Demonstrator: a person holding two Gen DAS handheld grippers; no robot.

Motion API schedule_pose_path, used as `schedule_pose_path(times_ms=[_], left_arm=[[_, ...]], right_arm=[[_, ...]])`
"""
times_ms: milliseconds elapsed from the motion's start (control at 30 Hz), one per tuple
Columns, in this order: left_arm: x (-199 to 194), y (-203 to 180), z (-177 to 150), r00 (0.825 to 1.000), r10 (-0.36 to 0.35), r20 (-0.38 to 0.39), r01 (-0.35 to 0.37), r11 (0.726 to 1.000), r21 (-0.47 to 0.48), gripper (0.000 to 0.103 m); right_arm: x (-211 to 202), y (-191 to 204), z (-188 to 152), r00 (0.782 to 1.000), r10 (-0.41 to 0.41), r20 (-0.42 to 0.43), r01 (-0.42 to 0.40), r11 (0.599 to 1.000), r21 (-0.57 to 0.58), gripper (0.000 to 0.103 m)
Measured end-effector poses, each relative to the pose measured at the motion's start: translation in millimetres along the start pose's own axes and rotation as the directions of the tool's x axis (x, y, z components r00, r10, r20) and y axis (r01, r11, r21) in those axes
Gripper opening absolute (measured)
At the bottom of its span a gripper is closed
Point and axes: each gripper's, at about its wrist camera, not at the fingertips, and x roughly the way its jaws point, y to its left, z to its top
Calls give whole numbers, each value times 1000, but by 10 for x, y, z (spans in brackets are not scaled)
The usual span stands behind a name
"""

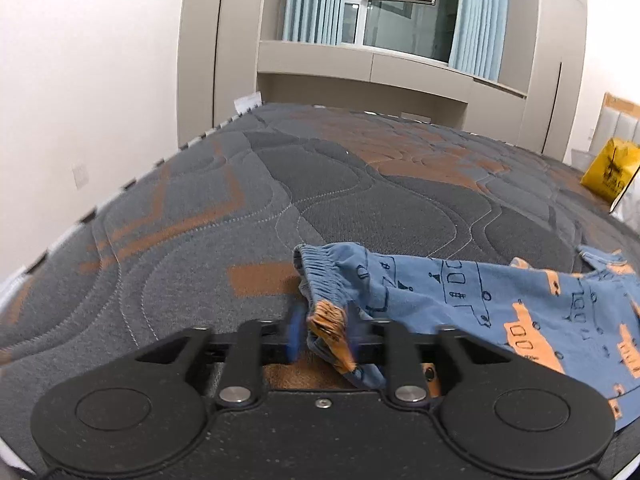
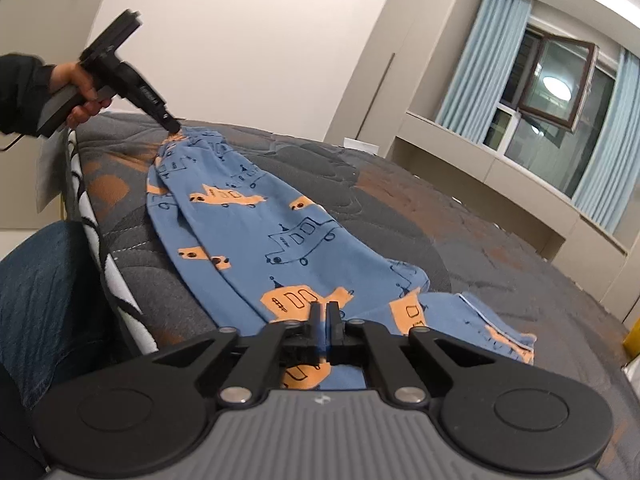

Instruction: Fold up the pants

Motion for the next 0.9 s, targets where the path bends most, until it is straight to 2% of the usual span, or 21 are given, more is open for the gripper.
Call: schedule_pose_path(times_ms=[33, 67, 100, 133, 167, 200, 233, 300, 400, 500, 600, 667, 800, 833, 900], left_arm=[[-37, -75, -24, 1000, 12, 16, -12, 1000, 21, 60], [-75, -161, -49, 999, 27, 36, -29, 999, 43, 76], [-114, -262, -76, 997, 42, 62, -46, 996, 72, 85], [-150, -377, -106, 995, 45, 89, -54, 993, 107, 87], [-180, -496, -131, 993, 41, 108, -56, 989, 140, 93], [-203, -615, -150, 992, 36, 122, -56, 984, 168, 101], [-227, -742, -181, 990, 27, 138, -54, 980, 194, 102], [-255, -1028, -246, 987, -19, 160, -22, 967, 253, 102], [-236, -1455, -326, 983, -120, 139, 67, 939, 337, 102], [-211, -1828, -396, 966, -236, 106, 172, 894, 414, 102], [-184, -2123, -490, 942, -330, 57, 257, 821, 510, 102], [-167, -2277, -554, 931, -364, 16, 287, 760, 583, 102], [-138, -2472, -668, 931, -362, -55, 282, 611, 740, 97], [-132, -2476, -681, 931, -362, -55, 275, 593, 757, 97], [-133, -2459, -668, 928, -367, -69, 287, 582, 761, 89]], right_arm=[[-11, -20, -26, 1000, -2, 4, 2, 1000, 18, 8], [-7, -51, -47, 1000, -5, 9, 4, 999, 42, 17], [6, -87, -59, 1000, -6, 12, 5, 998, 69, 35], [-2, -145, -97, 1000, -11, 14, 9, 995, 97, 46], [-4, -191, -135, 1000, -18, 16, 16, 991, 131, 63], [-22, -241, -178, 1000, -22, 18, 19, 987, 159, 71], [-37, -301, -217, 999, -26, 18, 22, 982, 188, 75], [-60, -430, -287, 999, -41, 16, 36, 971, 238, 102], [-94, -657, -351, 995, -98, 19, 88, 949, 303, 103], [-94, -967, -351, 989, -145, -3, 136, 913, 384, 103], [-79, -1246, -331, 987, -162, -22, 154, 877, 456, 103], [-40, -1426, -317, 989, -141, -37, 140, 855, 499, 103], [115, -1701, -270, 995, -77, -63, 99, 833, 544, 103], [174, -1769, -255, 995, -57, -79, 91, 829, 551, 103], [356, -1892, -177, 994, -1, -108, 63, 819, 570, 103]])
